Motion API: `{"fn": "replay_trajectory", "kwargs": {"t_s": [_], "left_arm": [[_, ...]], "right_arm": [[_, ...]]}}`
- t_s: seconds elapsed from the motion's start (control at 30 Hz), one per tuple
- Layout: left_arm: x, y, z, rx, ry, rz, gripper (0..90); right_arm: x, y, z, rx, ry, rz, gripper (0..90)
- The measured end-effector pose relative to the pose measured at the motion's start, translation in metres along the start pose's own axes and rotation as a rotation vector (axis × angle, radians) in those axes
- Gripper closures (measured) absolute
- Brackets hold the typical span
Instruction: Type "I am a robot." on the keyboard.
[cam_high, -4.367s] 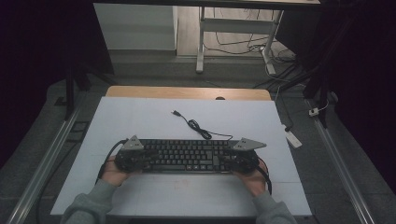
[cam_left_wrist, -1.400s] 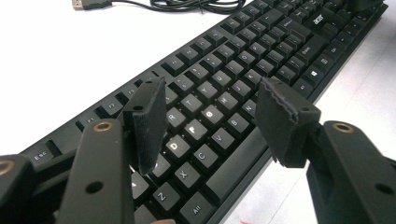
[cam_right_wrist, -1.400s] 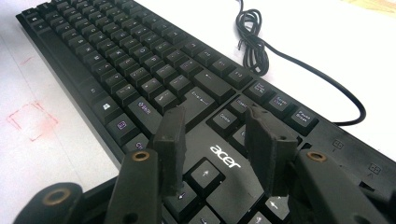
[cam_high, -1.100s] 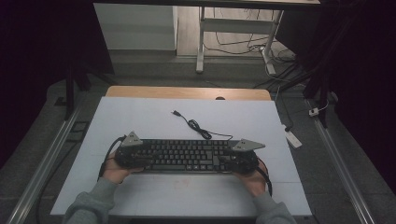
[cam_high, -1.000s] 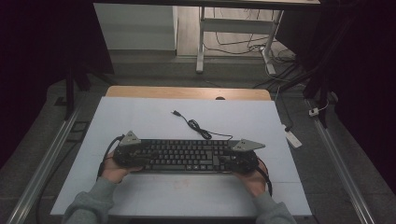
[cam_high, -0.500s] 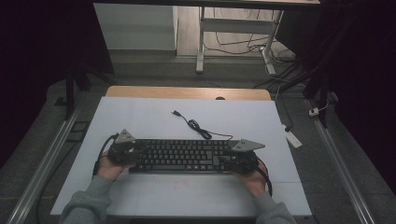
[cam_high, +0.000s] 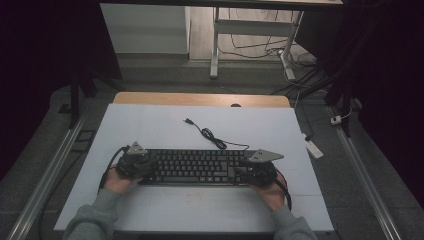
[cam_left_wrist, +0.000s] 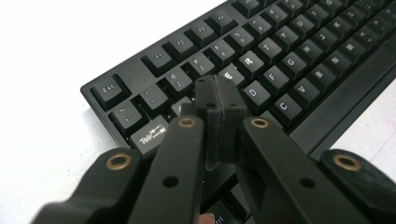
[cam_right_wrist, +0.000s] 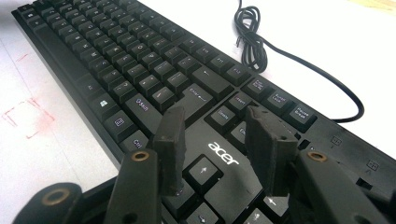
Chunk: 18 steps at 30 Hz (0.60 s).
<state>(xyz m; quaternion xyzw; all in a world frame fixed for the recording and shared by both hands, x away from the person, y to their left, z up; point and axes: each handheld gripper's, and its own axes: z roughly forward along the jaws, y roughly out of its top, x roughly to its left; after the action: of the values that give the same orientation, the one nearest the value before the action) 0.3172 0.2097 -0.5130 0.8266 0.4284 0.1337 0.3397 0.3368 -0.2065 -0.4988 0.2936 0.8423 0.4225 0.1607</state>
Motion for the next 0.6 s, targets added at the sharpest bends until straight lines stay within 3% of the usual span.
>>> {"fn": "replay_trajectory", "kwargs": {"t_s": [0.6], "left_arm": [[-0.0026,-0.0029,0.0101,0.044,0.013,0.014,89.2]], "right_arm": [[0.0003,-0.0002,0.0004,0.005,-0.001,-0.002,58.1]]}}
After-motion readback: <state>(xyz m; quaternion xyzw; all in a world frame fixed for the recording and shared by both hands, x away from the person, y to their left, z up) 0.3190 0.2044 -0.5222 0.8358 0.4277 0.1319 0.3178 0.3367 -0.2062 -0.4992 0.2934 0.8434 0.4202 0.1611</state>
